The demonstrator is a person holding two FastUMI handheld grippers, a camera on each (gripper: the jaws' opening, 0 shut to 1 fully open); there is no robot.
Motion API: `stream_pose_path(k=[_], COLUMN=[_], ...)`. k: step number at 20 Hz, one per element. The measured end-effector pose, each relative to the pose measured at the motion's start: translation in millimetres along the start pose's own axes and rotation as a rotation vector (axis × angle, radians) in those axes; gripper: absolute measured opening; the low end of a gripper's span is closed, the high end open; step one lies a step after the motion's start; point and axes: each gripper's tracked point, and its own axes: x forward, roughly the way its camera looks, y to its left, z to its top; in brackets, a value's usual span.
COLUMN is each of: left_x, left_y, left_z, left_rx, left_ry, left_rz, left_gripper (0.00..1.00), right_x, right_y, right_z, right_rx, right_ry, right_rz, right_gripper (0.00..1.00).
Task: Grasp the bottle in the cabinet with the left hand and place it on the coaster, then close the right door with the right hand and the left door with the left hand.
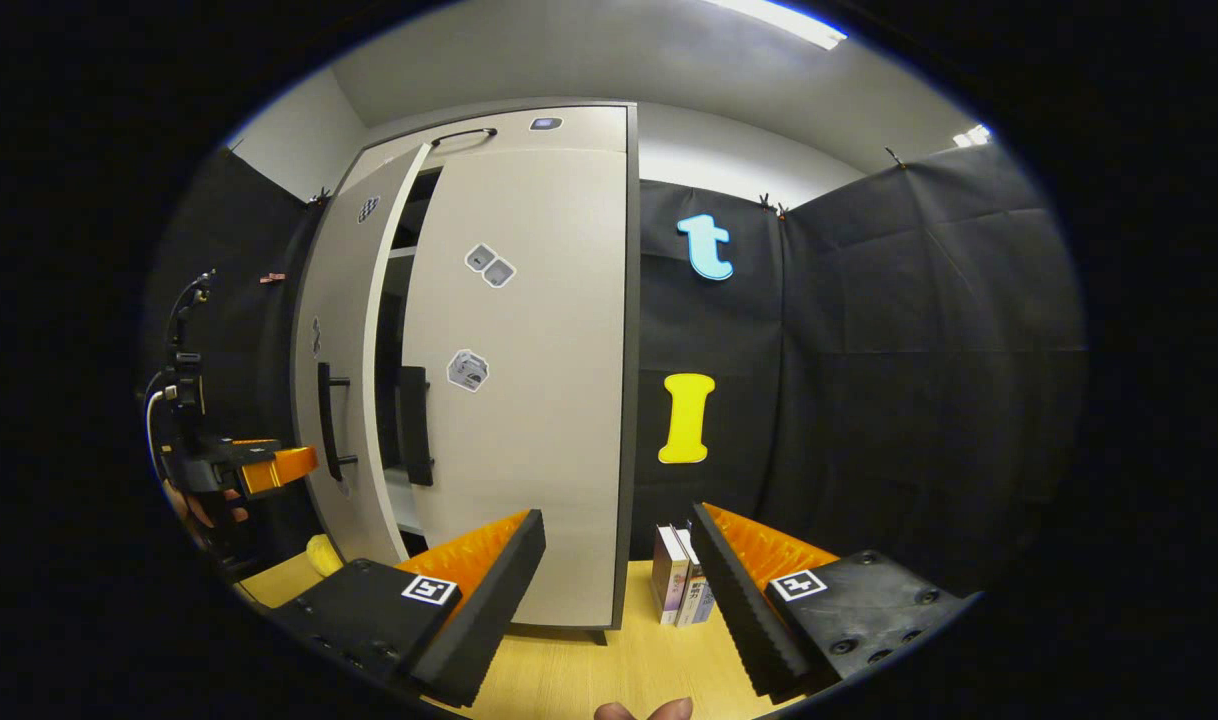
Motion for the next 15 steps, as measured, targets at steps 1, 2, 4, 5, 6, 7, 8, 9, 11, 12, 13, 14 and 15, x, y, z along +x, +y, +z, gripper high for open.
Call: stream_pose_path(k=[1,2,4,5,6,7,8,9,11,12,13,14,15], left_x=[-6.2,-12.6,-27.5,-34.2,-41.8,-48.9,-56.1,-62.6,-75.4,-81.7,-86.9,-91.5,-96.4], left_y=[3.3,7.4,13.5,16.1,19.5,23.1,25.8,27.9,32.5,34.3,35.0,35.1,35.1], left_z=[1.3,4.1,8.1,9.7,11.1,12.6,15.6,17.8,21.3,23.1,23.1,23.1,22.1], left_rx=[0.002,0.003,0.007,0.011,0.016,0.021,0.026,0.030,0.040,0.045,0.049,0.051,0.051], left_ry=[-0.001,-0.003,-0.008,-0.007,-0.004,-0.003,-0.005,-0.009,-0.015,-0.018,-0.017,-0.015,-0.011], left_rz=[0.000,0.002,-0.001,-0.003,-0.004,-0.004,-0.005,-0.006,-0.010,-0.011,-0.017,-0.021,-0.026], left_gripper=[0.95,0.94,0.94,0.94,0.94,0.95,0.95,0.95,0.95,0.95,0.94,0.95,0.95], right_x=[-0.6,-1.0,-3.0,-4.3,-5.8,-6.7,-9.2,-10.6,-14.0,-16.1,-18.1,-20.1,-22.5], right_y=[4.3,8.0,16.0,20.9,26.7,32.0,37.1,41.8,51.6,56.2,60.3,64.4,68.4], right_z=[1.8,2.7,5.1,6.1,7.3,7.9,8.9,9.3,10.7,11.6,13.1,14.8,16.2], right_rx=[0.000,0.000,0.004,0.006,0.006,0.004,0.002,0.001,0.004,0.005,0.007,0.007,0.006], right_ry=[-0.002,-0.004,-0.007,-0.009,-0.011,-0.013,-0.014,-0.014,-0.015,-0.017,-0.019,-0.023,-0.024], right_rz=[0.003,0.005,0.007,0.009,0.013,0.017,0.021,0.024,0.030,0.033,0.035,0.038,0.039], right_gripper=[0.97,0.97,0.97,0.97,0.97,0.97,0.97,0.97,0.97,0.97,0.97,0.97,0.97])
